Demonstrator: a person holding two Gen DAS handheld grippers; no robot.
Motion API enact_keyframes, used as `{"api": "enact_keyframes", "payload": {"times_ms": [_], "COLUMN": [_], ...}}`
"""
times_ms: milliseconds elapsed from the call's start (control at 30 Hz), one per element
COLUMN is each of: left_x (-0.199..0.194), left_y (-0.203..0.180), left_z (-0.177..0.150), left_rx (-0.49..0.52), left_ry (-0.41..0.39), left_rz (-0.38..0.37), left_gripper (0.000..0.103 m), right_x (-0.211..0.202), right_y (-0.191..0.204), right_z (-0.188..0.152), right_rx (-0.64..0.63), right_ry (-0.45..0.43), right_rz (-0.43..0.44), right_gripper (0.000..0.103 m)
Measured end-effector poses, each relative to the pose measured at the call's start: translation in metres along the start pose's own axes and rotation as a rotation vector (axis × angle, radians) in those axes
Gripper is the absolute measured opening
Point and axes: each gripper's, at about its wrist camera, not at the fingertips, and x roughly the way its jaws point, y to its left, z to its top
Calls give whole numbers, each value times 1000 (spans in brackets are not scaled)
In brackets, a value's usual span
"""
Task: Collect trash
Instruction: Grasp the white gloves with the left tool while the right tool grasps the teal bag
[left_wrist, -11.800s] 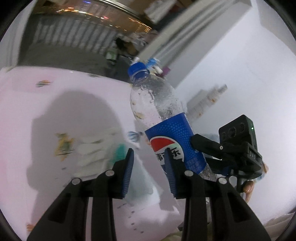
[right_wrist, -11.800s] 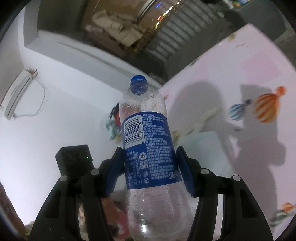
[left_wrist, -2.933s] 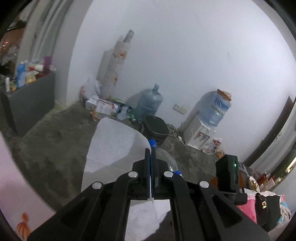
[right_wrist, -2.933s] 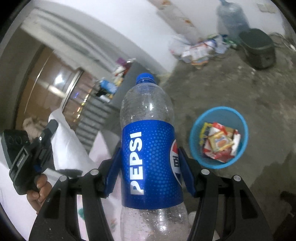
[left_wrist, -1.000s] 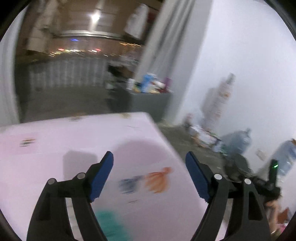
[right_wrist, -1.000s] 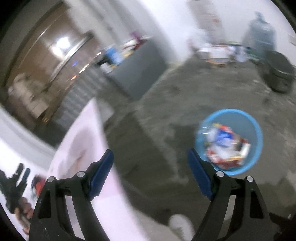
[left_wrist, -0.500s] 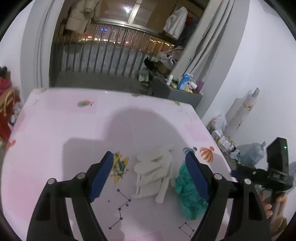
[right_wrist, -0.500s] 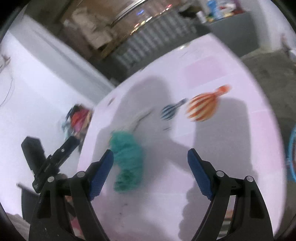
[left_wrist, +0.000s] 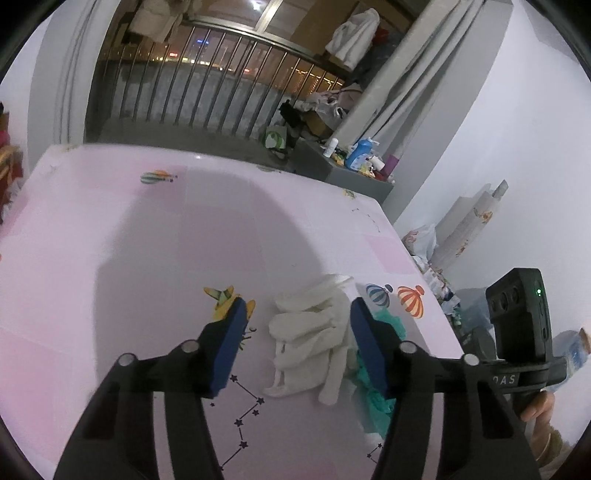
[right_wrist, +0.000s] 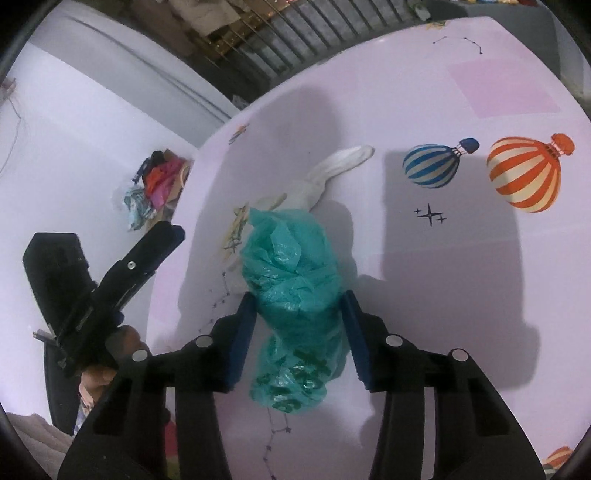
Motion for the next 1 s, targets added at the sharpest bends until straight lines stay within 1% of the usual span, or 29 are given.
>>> {"api": "enact_keyframes", "payload": {"times_ms": [100,200,300,433,500,567,633,733,767,800,833,1000], "left_x": [5,13,22,44,53,62,70,75,75,74,74,64], "left_y": [-3,-12,-20,-29,-31,-32,-33,-36,-37,-38,-40,-51], "left_z": [0,2,0,-2,-2,-6,-10,-18,-20,-22,-24,-40], "left_rx": [4,38,58,74,77,65,49,52,51,51,52,110], "left_ry": [15,25,35,85,101,124,160,192,202,211,216,260], "left_rz": [-30,-53,-57,-62,-73,-93,-105,-115,-124,-131,-136,-149], "left_gripper": [49,46,44,35,34,32,25,21,21,20,20,20], "right_x": [-5,-22,-35,-45,-48,-43,-46,-48,-47,-59,-60,-75], "right_y": [0,-16,-36,-53,-58,-57,-60,-52,-51,-59,-59,-69], "right_z": [-2,-1,0,-2,-5,-4,-6,-11,-12,-16,-17,-22], "right_rx": [8,64,131,198,222,240,246,236,232,229,228,217], "right_ry": [-17,-52,-93,-132,-145,-151,-153,-155,-154,-153,-152,-136], "right_rz": [-18,-37,-52,-51,-43,-32,-27,-37,-40,-42,-44,-53], "right_gripper": [43,43,43,43,43,43,43,43,43,43,43,43]}}
